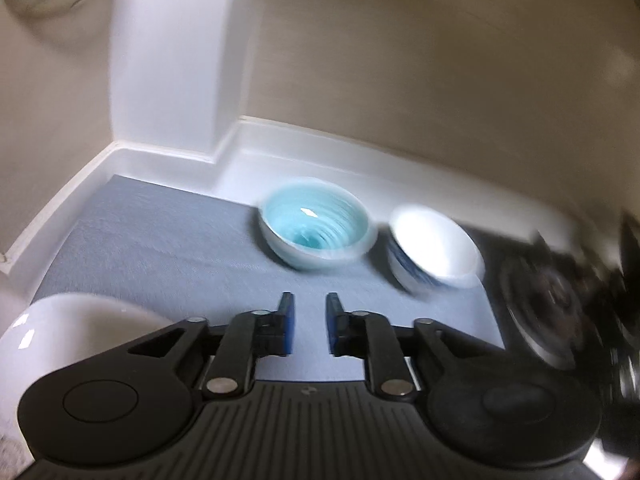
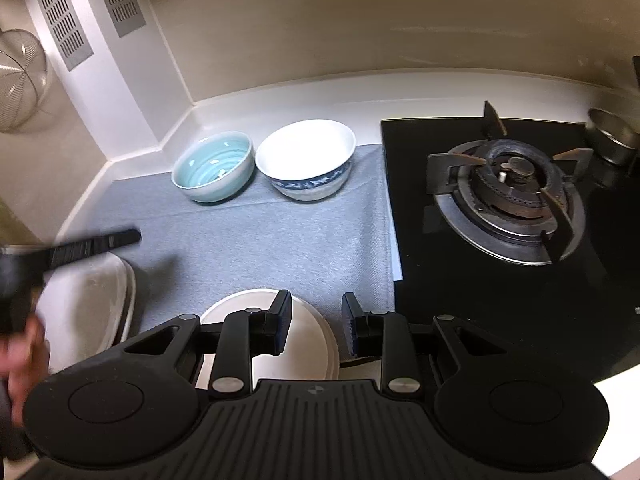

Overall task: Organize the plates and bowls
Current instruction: 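Grasp the teal bowl's rim with the left tool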

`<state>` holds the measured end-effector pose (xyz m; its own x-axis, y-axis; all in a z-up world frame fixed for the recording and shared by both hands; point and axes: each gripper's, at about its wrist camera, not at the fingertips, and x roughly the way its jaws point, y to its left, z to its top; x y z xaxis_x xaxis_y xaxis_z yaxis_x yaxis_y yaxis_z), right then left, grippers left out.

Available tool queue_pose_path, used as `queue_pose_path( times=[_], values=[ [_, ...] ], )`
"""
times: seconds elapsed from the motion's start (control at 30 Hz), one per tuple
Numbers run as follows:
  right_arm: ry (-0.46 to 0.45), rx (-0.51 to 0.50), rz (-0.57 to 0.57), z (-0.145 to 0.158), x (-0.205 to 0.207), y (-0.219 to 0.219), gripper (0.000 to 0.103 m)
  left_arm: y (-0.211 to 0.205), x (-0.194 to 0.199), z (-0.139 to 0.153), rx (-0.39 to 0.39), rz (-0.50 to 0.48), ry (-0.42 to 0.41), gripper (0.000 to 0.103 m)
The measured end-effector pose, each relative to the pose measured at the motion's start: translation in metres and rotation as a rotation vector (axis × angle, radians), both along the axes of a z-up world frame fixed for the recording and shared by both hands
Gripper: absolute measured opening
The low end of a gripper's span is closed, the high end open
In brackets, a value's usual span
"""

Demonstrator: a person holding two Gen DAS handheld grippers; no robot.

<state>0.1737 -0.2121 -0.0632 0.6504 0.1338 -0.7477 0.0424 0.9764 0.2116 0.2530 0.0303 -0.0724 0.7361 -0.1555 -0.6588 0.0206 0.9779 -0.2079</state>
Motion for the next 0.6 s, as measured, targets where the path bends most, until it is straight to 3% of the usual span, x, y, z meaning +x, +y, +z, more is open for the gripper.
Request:
queue_pose_path(
  times=[0.23,0.43,0.5,0.6],
  values=[
    [0.029,-0.039,-0.076,0.007,-0.002,0.009,0.029,0.023,0.075,-0.019,-0.127,0.110,0.071,0.033],
    [0.029,-0.074,-0.139,0.014,-0.009,0.014,0.029,0.025,0.113,-0.038,-0.163,0.132,0.127,0.031],
    [0.031,-0.081,-0.168,0.016,-0.013,0.013,0.029,0.026,0.120,-0.044,-0.177,0.128,0.152,0.022],
    [0.034,-0.076,-0.215,0.016,-0.016,0.010,0.029,0.027,0.128,-0.048,-0.157,0.114,0.166,0.017]
  ],
)
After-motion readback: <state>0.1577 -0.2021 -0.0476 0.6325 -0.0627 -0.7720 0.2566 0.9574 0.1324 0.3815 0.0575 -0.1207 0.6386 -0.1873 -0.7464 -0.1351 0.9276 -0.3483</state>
